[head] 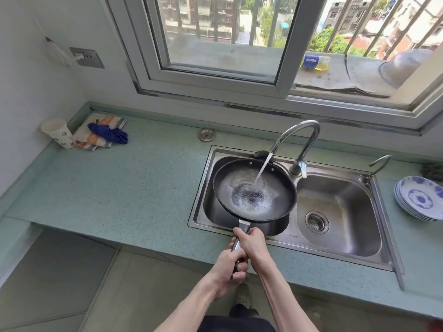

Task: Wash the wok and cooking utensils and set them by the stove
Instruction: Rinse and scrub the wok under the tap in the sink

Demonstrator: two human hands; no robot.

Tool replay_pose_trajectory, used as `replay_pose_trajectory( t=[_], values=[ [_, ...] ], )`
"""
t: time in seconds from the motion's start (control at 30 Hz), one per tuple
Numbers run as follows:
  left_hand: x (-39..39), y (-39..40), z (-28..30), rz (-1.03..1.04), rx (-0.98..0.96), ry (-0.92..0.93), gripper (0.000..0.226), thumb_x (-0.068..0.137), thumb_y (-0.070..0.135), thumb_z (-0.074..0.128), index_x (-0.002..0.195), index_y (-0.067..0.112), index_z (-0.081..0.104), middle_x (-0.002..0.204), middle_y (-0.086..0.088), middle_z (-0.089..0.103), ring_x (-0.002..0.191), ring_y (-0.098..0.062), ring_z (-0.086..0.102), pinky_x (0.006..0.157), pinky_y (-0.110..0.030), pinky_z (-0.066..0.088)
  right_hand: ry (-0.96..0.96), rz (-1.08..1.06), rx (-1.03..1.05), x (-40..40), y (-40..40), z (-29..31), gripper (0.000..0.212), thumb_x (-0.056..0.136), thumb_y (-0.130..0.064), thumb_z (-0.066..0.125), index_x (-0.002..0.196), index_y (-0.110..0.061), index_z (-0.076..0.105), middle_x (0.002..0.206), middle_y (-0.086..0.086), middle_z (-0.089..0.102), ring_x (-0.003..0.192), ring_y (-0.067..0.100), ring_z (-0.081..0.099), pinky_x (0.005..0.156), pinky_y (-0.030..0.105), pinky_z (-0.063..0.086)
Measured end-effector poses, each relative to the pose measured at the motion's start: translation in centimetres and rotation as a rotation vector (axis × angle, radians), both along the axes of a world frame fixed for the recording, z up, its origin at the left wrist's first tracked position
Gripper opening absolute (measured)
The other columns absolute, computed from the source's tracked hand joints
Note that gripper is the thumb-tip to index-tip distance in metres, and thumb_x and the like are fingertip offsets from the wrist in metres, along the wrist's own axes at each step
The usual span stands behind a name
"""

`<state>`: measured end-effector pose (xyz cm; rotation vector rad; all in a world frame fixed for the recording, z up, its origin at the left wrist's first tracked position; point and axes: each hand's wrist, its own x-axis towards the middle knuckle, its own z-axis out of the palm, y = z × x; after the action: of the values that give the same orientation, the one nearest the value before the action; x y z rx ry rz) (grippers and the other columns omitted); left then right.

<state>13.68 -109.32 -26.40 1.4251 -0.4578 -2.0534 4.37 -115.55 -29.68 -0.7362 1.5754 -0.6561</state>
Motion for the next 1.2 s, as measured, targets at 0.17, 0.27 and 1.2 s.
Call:
replay_pose_trajectory(
  t=[0.17,0.27,1.2],
  values=[
    [-0.8,-0.5,-0.3,-0.006,-0.045,-0.012,0.026,0.099,0.006,0.045,0.076,0.018,0.04,0.056,0.004,0.032,0.041,-0.005,0.025,0.035,-0.016,0.021,0.037,0.027,-0.037,-1.0,-0.8,0.1,0.026,0.089,-0.008,0.065,0.065,-0.008,0.056,0.061,0.015,0.069,0.063,0.036,0.074,0.066,0.047,0.058],
    [-1.3,-1.1,-0.7,0.024,-0.027,0.004,0.023,0.099,0.005,0.047,0.08,0.017,0.041,0.057,0.002,0.035,0.042,-0.006,0.027,0.035,-0.017,0.023,0.025,0.057,-0.047,-1.5,-1.7,0.1,0.026,0.09,-0.009,0.066,0.066,-0.009,0.055,0.062,0.015,0.07,0.066,0.039,0.072,0.071,0.054,0.059],
    [-3.4,-0.6,-4.3,0.109,-0.048,-0.152,0.026,0.103,0.034,0.054,0.097,0.009,0.052,0.059,-0.008,0.052,0.063,-0.032,0.068,0.057,-0.032,0.048,1.064,0.418,-0.354,-18.1,-15.7,-1.4,0.066,0.099,-0.007,0.04,0.162,-0.008,0.022,0.167,0.011,0.027,0.151,0.031,0.03,0.118,0.045,0.032]
  ],
)
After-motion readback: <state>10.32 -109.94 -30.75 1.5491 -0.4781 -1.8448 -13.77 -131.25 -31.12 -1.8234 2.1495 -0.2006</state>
